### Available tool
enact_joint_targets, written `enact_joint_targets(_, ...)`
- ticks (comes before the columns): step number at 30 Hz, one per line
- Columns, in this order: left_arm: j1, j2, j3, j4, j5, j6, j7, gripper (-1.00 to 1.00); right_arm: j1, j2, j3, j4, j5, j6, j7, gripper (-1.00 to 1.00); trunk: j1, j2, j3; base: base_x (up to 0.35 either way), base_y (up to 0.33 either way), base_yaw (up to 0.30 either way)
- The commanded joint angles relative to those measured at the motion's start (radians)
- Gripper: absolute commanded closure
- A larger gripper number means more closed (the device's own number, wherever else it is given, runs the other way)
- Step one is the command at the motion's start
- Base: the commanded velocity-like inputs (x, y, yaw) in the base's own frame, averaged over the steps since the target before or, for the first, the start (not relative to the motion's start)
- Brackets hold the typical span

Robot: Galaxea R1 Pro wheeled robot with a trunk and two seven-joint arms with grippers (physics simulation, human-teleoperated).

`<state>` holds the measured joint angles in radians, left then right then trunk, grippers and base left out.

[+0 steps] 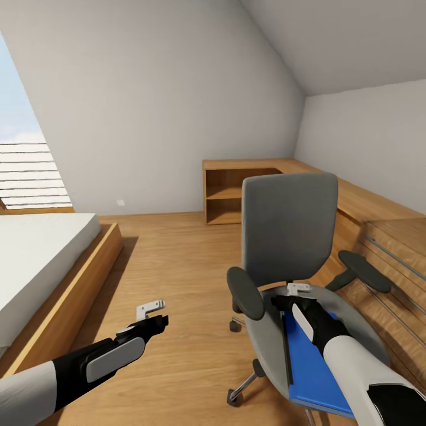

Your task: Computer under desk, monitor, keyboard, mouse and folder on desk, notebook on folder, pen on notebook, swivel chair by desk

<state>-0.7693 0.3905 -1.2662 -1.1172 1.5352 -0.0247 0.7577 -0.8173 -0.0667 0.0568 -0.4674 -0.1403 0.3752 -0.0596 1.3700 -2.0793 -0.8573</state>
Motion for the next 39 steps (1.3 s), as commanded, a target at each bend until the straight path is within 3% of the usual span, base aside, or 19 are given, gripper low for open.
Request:
enact_joint_targets(1,-0.002,0.001,-0.003,-0.001,0.005,-0.003,0.004,-1.0,0.0,-0.001,0.006,-0.002,-0.01,0.005,-0.006,-1.0,0.0,0.0,-0.001,0.0,0.0,0.0)
enact_joint_targets(12,-0.001,0.003,-0.004,-0.001,0.005,-0.003,0.005,-1.0,0.0,-0.001,0.006,-0.001,-0.01,0.005,-0.006,-1.0,0.0,0.0,-0.001,-0.146,-0.019,0.0)
enact_joint_targets(36,-0.001,0.004,-0.004,-0.001,0.005,-0.003,0.004,-1.0,0.0,-0.001,0.007,-0.003,-0.01,0.0,-0.025,-1.0,0.0,0.0,-0.001,-0.019,-0.001,0.0)
enact_joint_targets(39,-0.001,0.003,-0.004,0.0,0.005,-0.003,0.005,-1.0,0.0,-0.002,0.006,-0.005,-0.01,-0.006,-0.025,-1.0,-0.012,0.021,0.008,0.0,0.0,0.0)
